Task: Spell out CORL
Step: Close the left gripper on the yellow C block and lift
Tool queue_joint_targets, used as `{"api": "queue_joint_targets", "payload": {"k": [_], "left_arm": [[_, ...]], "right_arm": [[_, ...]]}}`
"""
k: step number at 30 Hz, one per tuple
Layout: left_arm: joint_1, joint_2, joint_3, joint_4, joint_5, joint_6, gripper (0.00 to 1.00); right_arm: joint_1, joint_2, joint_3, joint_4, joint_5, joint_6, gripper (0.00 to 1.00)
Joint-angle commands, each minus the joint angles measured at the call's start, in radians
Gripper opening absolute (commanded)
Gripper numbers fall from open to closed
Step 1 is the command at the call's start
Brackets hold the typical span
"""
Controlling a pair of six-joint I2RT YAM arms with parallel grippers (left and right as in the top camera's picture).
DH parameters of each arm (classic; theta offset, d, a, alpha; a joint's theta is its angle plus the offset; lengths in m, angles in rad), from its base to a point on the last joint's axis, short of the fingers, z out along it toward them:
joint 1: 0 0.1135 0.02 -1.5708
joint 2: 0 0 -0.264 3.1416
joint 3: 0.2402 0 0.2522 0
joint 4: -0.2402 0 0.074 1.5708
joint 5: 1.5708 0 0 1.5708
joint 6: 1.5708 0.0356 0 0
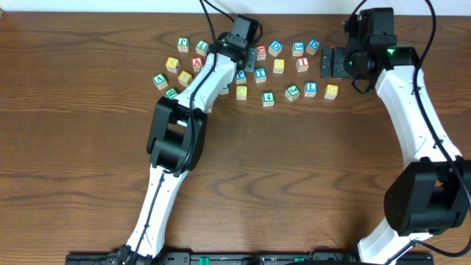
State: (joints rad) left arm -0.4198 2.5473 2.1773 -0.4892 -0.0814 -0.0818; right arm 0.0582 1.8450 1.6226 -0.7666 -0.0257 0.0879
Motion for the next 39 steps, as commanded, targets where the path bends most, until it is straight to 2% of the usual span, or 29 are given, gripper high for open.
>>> {"api": "queue_joint_targets", "payload": {"k": [1, 10, 16, 19, 30, 39], "left_arm": [[0.000, 0.017, -0.013, 0.002, -0.009, -0.006, 0.42], [0.000, 0.018, -0.014, -0.007, -0.009, -0.008, 0.42], [0.000, 0.025, -0.014, -0.010, -0.009, -0.052, 0.42], [0.000, 0.026, -0.014, -0.011, -0.009, -0.052, 0.36], [0.000, 0.039, -0.013, -0.010, -0.009, -0.051, 0.34], [0.000, -0.015, 0.010, 0.002, -0.010, -0.051, 0.27]], "right_arm": [[-0.011, -0.008, 0.015, -0.001, 0.008, 0.012, 0.99], [-0.011, -0.008, 0.015, -0.001, 0.008, 0.012, 0.99], [-0.011, -0.008, 0.015, -0.001, 0.008, 0.012, 0.99], [-0.011, -0.008, 0.015, -0.001, 0.008, 0.012, 0.99], [-0.011, -0.008, 0.015, -0.001, 0.008, 0.012, 0.99], [-0.011, -0.008, 0.015, -0.001, 0.008, 0.012, 0.99]]}}
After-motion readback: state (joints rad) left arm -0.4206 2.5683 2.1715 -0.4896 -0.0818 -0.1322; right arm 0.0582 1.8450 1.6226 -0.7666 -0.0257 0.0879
